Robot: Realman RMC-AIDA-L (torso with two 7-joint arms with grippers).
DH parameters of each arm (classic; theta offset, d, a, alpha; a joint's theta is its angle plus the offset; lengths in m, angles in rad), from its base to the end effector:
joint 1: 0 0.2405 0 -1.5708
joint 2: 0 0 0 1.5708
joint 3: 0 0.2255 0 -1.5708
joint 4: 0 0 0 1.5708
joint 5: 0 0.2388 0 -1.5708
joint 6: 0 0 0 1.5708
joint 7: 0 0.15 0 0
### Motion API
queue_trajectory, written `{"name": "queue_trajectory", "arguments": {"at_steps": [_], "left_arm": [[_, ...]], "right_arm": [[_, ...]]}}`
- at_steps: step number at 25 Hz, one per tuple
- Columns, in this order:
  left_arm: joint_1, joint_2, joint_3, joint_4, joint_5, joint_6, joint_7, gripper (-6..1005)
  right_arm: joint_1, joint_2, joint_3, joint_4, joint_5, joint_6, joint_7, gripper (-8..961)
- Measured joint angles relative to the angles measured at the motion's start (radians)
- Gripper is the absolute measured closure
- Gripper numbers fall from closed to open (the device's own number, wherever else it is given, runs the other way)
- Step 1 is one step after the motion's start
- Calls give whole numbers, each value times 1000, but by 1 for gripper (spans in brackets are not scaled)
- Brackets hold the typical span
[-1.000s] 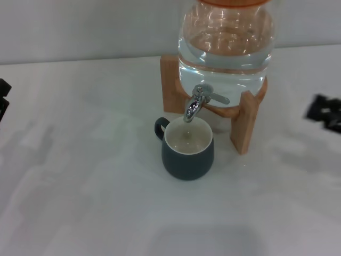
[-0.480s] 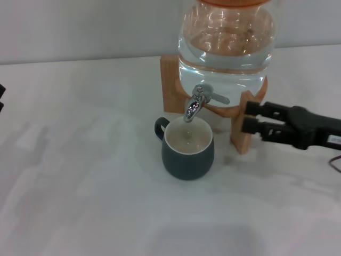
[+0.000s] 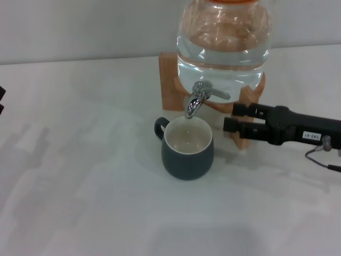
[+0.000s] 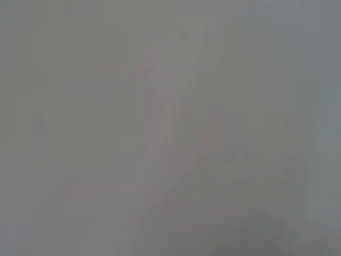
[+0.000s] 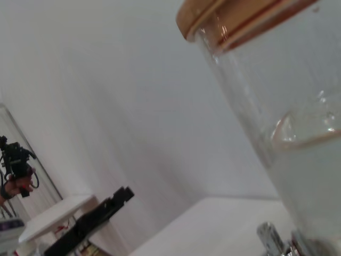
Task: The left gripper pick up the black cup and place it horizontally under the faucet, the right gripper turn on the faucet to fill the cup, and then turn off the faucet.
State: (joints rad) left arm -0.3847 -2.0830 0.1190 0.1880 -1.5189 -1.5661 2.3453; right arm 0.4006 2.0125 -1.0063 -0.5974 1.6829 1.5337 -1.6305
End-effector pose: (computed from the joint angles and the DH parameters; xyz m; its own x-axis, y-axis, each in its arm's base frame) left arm -0.3247 0.2967 0.0306 0.4482 -0.0652 0.8915 0.7811 -0.4565 -0.4261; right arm 0.2495 0.3310 0.0212 0.5399 -0.4296 -0.7238 -0.6121 -0.7906 0.0127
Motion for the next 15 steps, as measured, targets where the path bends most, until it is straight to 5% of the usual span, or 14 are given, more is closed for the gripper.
{"name": "queue_trajectory", "arguments": {"at_steps": [15], "left_arm": [[4, 1, -1, 3, 0, 5, 0, 506]], "right_arm": [[-10, -7, 20, -9, 48, 90, 6, 112]]}}
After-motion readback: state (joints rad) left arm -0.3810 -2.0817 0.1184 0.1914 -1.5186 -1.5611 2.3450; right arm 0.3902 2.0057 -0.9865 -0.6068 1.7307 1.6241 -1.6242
